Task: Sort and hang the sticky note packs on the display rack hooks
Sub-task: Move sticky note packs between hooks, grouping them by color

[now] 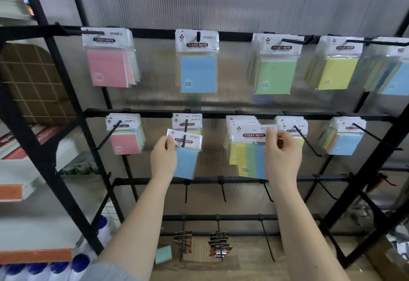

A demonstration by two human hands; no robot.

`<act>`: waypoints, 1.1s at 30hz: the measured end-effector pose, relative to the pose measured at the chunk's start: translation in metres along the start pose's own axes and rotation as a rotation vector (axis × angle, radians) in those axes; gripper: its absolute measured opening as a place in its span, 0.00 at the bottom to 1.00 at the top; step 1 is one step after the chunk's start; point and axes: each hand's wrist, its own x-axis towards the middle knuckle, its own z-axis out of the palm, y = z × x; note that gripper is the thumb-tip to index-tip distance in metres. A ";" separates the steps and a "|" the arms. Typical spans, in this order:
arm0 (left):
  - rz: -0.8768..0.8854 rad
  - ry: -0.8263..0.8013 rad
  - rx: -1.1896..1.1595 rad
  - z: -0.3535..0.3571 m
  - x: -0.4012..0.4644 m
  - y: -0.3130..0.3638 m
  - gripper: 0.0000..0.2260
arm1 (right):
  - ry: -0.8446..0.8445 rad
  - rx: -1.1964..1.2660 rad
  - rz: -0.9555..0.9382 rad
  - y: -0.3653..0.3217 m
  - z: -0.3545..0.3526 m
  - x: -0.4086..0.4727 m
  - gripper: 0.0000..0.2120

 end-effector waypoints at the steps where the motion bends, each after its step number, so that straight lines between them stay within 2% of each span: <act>1: 0.020 0.009 0.012 -0.003 -0.006 0.002 0.17 | 0.004 0.000 -0.022 -0.002 0.001 -0.001 0.19; 11: 0.190 0.024 0.150 -0.036 -0.040 0.012 0.17 | 0.025 0.077 -0.065 -0.007 0.010 -0.003 0.21; 17: 0.217 0.108 0.106 -0.048 -0.035 0.031 0.18 | 0.048 0.079 -0.062 -0.011 0.007 -0.005 0.20; 22: 0.235 0.092 0.006 -0.059 -0.027 0.059 0.17 | 0.068 0.090 -0.062 -0.015 0.003 -0.005 0.17; 29: 0.515 0.149 -0.121 -0.066 -0.008 0.101 0.22 | 0.087 0.094 -0.073 -0.016 -0.002 -0.003 0.16; 33: 0.587 0.123 -0.181 -0.063 -0.004 0.135 0.19 | 0.084 0.093 -0.084 -0.016 -0.004 -0.005 0.18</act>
